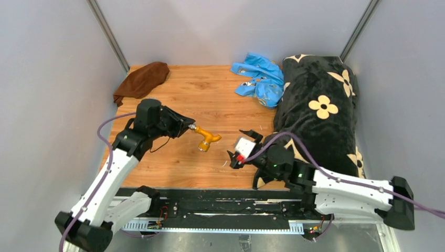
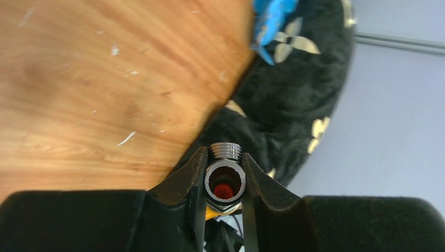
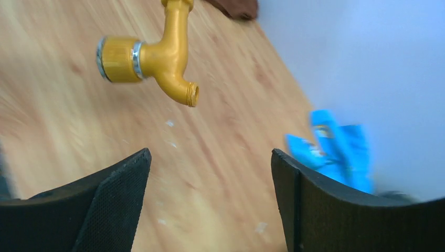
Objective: Install the water faucets
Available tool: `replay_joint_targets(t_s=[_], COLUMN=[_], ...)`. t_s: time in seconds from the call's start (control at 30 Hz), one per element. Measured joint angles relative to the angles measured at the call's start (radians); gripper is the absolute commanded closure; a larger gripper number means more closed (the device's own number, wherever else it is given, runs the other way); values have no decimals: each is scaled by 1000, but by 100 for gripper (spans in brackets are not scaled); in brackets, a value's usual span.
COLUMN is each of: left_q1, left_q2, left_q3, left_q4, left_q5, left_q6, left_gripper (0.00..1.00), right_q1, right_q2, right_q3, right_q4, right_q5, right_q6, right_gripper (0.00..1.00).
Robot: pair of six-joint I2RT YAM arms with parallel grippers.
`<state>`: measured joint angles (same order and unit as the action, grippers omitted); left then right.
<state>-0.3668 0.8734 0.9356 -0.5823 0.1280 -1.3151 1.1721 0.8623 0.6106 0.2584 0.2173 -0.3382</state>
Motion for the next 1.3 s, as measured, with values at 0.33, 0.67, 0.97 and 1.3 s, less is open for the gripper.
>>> replay_joint_targets(t_s=[0.33,0.67,0.97,1.3], left_q1=[0,0,0,0], left_q2=[137,137,137,137], left_q3=[69,80,80,80], left_q4=[-254,-290,-292,-292], left_q5=[3,0,1,8], left_q6=[-5,-5,-4,-4], left_gripper=[100,100,100,100], right_q1=[258,298,312,316], right_q2=[334,571,758,870], right_q3=[-103,-103,-103,-74], right_q4=[418,724,903,1015], right_q5=[306,333,334,335], right_q6=[-828,-1101,-1213,-1270], right_gripper=[16,16,16,25])
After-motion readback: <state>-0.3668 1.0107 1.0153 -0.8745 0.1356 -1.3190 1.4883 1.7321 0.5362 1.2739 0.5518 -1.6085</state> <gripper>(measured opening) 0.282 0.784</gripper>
